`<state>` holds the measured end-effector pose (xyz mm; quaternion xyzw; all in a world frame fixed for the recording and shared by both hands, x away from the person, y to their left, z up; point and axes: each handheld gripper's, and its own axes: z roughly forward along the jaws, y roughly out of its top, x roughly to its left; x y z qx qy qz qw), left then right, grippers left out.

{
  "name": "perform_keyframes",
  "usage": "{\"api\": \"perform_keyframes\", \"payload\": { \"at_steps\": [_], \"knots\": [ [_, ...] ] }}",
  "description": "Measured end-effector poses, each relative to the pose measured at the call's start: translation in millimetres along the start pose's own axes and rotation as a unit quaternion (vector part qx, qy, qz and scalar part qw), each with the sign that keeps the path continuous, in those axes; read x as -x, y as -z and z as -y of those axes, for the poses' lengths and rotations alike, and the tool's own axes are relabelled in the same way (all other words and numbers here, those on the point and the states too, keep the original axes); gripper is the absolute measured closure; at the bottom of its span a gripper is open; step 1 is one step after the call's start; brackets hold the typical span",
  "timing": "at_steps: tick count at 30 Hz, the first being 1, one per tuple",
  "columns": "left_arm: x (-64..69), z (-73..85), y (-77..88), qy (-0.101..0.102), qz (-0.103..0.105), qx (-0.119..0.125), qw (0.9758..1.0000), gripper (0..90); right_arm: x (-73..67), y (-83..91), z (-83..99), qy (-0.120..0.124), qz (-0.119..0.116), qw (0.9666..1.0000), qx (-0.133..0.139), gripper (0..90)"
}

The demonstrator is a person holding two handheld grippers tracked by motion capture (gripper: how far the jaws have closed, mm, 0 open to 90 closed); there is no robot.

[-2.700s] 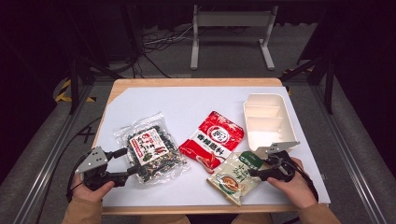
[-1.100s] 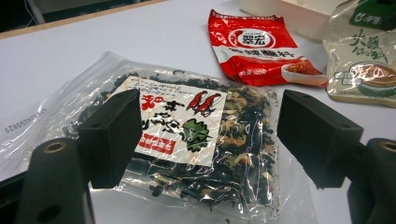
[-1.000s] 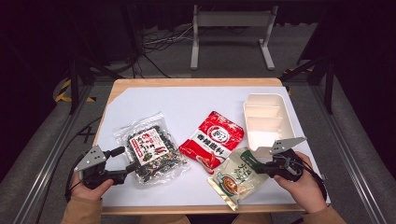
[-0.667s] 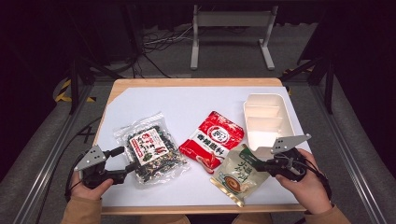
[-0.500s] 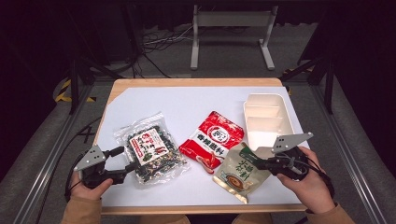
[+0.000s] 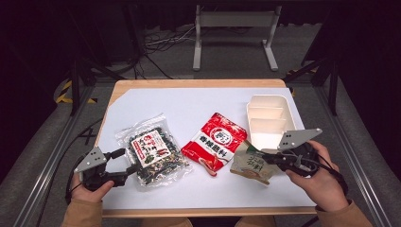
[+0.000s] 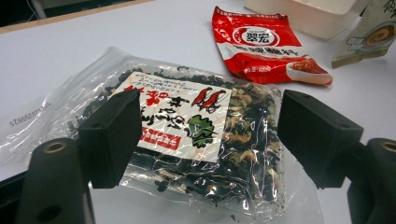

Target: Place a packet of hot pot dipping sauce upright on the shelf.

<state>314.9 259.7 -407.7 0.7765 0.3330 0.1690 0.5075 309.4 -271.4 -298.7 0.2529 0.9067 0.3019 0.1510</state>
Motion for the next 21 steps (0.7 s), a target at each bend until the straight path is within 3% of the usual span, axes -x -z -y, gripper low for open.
{"api": "perform_keyframes", "payload": {
  "at_steps": [21],
  "knots": [
    [-1.3,0.8,0.1,0.004,-0.001,-0.001,1.0000,22.3,12.7,26.7,-16.0,0.030,0.024,0.9992,0.008,90.0]
  ]
}}
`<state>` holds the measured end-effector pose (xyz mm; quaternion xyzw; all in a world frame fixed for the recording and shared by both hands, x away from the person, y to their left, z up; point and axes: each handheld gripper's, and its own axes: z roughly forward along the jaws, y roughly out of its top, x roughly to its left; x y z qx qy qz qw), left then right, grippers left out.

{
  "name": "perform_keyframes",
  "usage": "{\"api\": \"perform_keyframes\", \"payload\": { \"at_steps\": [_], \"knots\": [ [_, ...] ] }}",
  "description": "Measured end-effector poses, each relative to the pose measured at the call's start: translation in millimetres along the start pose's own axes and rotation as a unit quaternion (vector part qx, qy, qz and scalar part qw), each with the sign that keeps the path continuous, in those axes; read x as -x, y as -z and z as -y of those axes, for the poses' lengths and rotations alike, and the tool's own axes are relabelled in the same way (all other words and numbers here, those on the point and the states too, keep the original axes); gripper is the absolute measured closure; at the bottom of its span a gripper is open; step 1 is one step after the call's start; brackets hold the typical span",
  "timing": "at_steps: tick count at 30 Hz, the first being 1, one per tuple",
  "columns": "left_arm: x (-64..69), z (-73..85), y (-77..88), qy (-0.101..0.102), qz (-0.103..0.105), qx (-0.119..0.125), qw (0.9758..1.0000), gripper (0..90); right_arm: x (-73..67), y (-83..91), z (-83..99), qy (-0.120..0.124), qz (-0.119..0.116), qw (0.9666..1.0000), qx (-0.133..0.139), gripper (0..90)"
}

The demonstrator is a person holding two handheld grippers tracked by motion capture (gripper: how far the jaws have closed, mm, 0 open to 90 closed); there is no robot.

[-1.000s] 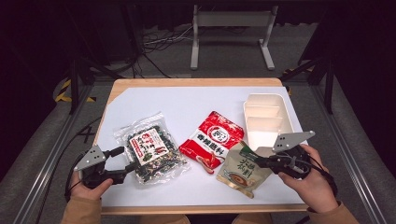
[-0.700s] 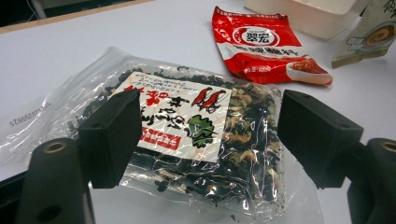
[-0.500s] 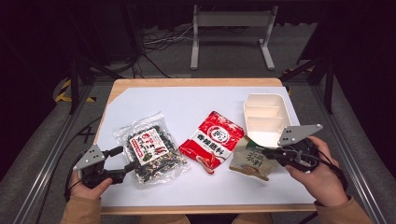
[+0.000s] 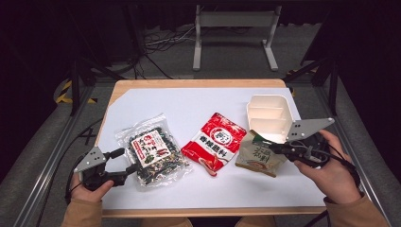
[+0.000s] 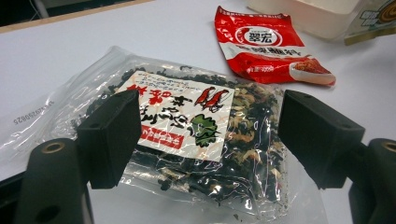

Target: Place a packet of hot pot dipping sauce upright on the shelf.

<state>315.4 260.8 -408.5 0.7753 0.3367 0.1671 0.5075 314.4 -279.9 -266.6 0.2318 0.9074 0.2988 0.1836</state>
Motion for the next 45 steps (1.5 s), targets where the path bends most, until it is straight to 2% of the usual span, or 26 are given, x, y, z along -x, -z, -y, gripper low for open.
{"api": "perform_keyframes", "payload": {
  "at_steps": [13,20,29,34,36,39,40,44,45],
  "knots": [
    [-0.5,0.7,0.7,0.001,-0.001,0.001,1.0000,22.2,17.8,18.9,-20.4,0.019,-0.002,0.9998,0.010,90.0],
    [2.2,4.1,6.8,0.004,-0.012,0.004,0.9999,22.3,25.9,28.2,-34.2,0.035,0.007,0.9992,0.016,90.0],
    [3.0,7.9,11.0,0.003,-0.017,0.000,0.9999,22.2,42.9,29.8,-43.6,0.044,0.009,0.9988,0.018,90.0],
    [2.8,9.5,12.5,0.013,-0.018,0.005,0.9997,22.3,52.3,30.4,-48.0,0.050,0.019,0.9984,0.019,90.0],
    [2.6,9.4,12.6,0.010,-0.018,0.004,0.9998,22.3,54.0,30.3,-48.9,0.052,0.021,0.9983,0.018,90.0],
    [2.2,9.2,12.1,0.006,-0.018,0.002,0.9998,22.2,62.3,29.5,-51.8,0.061,0.028,0.9976,0.019,90.0],
    [2.7,9.4,11.9,0.011,-0.018,0.003,0.9998,22.2,63.9,29.4,-52.3,0.061,0.029,0.9975,0.019,90.0],
    [2.3,9.5,12.0,0.012,-0.018,0.003,0.9998,22.1,71.5,29.0,-54.8,0.062,0.030,0.9974,0.020,90.0],
    [2.5,9.4,11.6,0.014,-0.017,0.004,0.9997,22.1,78.0,28.3,-56.7,0.060,0.032,0.9975,0.018,90.0]
  ]
}}
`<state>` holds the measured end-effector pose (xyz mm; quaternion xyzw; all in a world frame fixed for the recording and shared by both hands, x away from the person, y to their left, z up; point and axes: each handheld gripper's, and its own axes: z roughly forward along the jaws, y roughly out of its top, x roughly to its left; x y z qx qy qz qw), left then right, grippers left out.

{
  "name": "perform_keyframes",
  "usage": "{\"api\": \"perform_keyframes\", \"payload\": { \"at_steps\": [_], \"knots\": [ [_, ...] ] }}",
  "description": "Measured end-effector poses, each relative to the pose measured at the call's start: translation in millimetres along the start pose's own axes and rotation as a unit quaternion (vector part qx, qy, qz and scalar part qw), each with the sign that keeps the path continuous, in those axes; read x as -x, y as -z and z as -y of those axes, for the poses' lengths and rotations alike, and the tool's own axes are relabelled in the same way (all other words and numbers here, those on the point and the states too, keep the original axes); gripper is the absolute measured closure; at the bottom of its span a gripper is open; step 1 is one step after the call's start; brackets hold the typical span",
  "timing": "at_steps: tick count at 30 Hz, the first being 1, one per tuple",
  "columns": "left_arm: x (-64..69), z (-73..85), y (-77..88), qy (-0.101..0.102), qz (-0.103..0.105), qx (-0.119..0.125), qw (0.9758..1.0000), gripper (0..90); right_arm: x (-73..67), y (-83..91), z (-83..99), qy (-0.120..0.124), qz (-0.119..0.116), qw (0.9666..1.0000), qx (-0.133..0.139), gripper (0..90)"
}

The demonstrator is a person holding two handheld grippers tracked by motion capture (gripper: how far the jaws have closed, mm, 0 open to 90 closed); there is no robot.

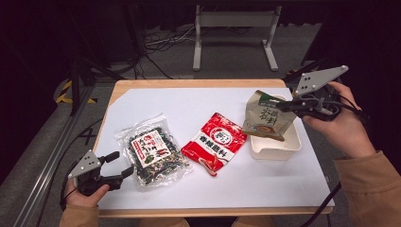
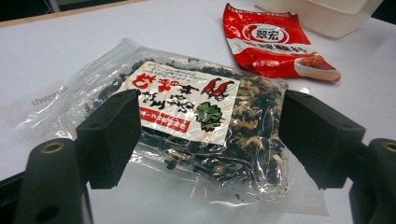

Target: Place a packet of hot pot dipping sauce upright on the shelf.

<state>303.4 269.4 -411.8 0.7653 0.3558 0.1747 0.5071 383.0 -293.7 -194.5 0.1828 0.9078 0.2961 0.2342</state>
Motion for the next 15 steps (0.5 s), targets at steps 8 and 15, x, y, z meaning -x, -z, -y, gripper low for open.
{"api": "perform_keyframes", "payload": {
  "at_steps": [8,15],
  "knots": [
    [-1.1,-0.8,-1.2,-0.008,0.003,-0.001,1.0000,23.4,22.2,-7.2,3.0,0.002,0.003,1.0000,0.008,90.0],
    [-1.1,-0.5,-1.6,-0.008,0.003,0.000,1.0000,23.6,38.8,-10.9,4.1,0.016,0.016,0.9995,0.023,89.9]
  ]
}}
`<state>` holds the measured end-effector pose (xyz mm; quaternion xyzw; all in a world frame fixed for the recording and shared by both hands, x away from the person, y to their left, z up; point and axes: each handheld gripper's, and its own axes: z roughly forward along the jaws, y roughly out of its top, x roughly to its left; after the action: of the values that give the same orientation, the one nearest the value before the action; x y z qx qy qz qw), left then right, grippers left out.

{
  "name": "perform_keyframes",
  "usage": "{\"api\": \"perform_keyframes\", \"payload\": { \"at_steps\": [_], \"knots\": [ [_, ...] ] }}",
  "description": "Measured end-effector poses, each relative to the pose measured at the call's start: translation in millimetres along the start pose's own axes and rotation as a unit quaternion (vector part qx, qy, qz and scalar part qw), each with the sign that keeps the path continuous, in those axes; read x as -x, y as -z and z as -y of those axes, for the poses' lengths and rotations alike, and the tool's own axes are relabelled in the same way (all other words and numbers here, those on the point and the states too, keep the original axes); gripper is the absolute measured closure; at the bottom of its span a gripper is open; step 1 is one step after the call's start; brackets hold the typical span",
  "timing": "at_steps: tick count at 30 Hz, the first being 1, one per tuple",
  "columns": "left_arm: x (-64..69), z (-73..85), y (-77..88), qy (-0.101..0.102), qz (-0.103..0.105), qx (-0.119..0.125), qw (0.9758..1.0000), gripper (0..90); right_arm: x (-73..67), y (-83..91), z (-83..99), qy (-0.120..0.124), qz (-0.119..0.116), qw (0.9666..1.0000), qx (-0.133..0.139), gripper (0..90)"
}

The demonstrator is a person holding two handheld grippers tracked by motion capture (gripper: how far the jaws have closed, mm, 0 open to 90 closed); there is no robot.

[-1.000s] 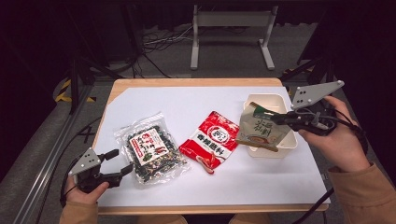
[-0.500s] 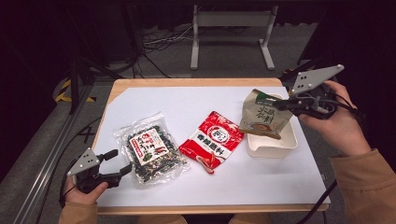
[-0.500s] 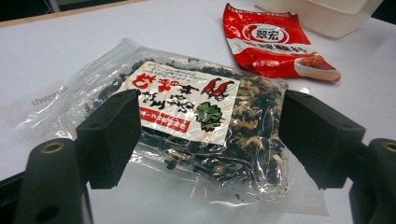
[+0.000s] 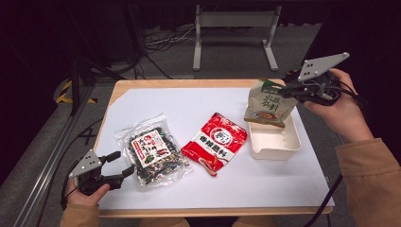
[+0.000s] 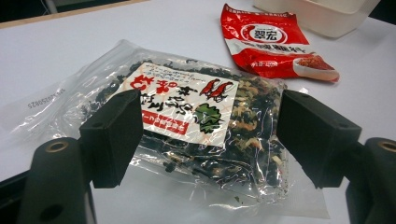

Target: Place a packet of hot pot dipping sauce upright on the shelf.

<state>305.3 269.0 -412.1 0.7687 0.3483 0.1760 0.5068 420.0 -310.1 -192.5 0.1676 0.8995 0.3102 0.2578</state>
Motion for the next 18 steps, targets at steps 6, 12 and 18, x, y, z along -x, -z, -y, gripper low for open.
{"api": "perform_keyframes", "payload": {
  "at_steps": [6,12,18],
  "knots": [
    [0.2,0.0,-0.1,0.000,0.000,0.000,1.0000,23.6,14.2,-6.0,0.9,0.010,0.013,0.9999,0.000,90.0],
    [0.1,0.2,-0.4,0.003,0.000,0.000,1.0000,23.7,30.8,-13.9,4.1,0.022,0.031,0.9993,0.003,89.9],
    [-0.3,0.2,-0.1,0.004,0.001,-0.002,1.0000,23.6,46.4,-25.8,4.3,0.031,0.037,0.9988,-0.003,90.0]
  ]
}}
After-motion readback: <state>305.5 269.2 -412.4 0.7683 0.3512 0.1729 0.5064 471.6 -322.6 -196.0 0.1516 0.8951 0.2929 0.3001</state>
